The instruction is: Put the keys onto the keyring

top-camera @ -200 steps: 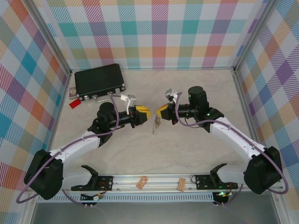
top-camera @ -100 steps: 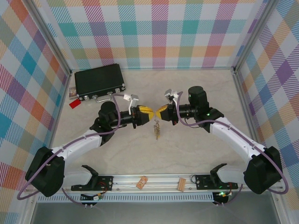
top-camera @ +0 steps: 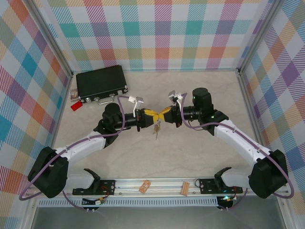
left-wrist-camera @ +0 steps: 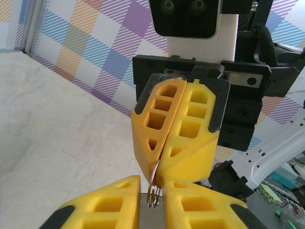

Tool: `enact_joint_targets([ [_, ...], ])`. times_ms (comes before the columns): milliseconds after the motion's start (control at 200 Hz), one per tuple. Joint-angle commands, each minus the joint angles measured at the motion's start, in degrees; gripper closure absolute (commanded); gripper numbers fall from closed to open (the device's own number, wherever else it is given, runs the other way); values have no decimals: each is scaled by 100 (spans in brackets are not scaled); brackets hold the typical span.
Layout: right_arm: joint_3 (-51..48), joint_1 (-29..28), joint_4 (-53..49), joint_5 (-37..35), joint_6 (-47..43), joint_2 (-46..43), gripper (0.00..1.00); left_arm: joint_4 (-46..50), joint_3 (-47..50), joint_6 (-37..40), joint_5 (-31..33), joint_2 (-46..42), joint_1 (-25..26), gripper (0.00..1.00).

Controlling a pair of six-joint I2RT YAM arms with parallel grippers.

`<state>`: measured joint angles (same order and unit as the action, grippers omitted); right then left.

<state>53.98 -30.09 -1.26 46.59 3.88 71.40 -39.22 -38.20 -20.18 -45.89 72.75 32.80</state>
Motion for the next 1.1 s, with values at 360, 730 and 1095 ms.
enact_joint_targets([
  [360,-95,-10,551,171,265,-194,92,-470,-97,-165,21,-24,51,95],
  [730,-1212,265,3061,-176,1961,-456,76,-922,-8,-454,202,-104,51,95],
  [1095,-1555,271,4936,-61,3030,-167,81,-1078,-13,-566,193,-73,51,95],
])
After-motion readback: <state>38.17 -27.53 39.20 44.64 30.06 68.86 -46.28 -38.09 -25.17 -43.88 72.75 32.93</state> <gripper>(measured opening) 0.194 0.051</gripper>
